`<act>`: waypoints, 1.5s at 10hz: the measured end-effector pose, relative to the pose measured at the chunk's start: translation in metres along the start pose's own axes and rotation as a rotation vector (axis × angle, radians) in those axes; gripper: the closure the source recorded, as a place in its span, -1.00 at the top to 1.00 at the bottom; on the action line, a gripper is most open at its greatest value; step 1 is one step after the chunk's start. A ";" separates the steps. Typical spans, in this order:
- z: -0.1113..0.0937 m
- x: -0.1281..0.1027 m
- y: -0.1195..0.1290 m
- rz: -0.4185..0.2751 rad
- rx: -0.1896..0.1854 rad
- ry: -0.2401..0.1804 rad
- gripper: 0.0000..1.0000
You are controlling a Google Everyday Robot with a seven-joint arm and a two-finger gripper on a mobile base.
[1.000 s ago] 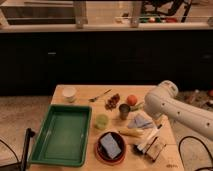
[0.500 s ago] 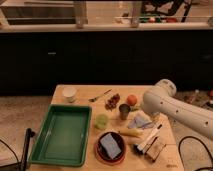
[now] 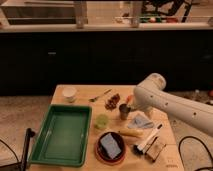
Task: Stack cups into tray
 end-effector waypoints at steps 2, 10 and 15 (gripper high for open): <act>-0.004 0.001 -0.014 -0.058 -0.005 0.000 0.60; 0.014 0.007 -0.044 -0.155 -0.060 -0.053 0.60; 0.025 -0.007 -0.067 -0.235 -0.068 -0.107 0.60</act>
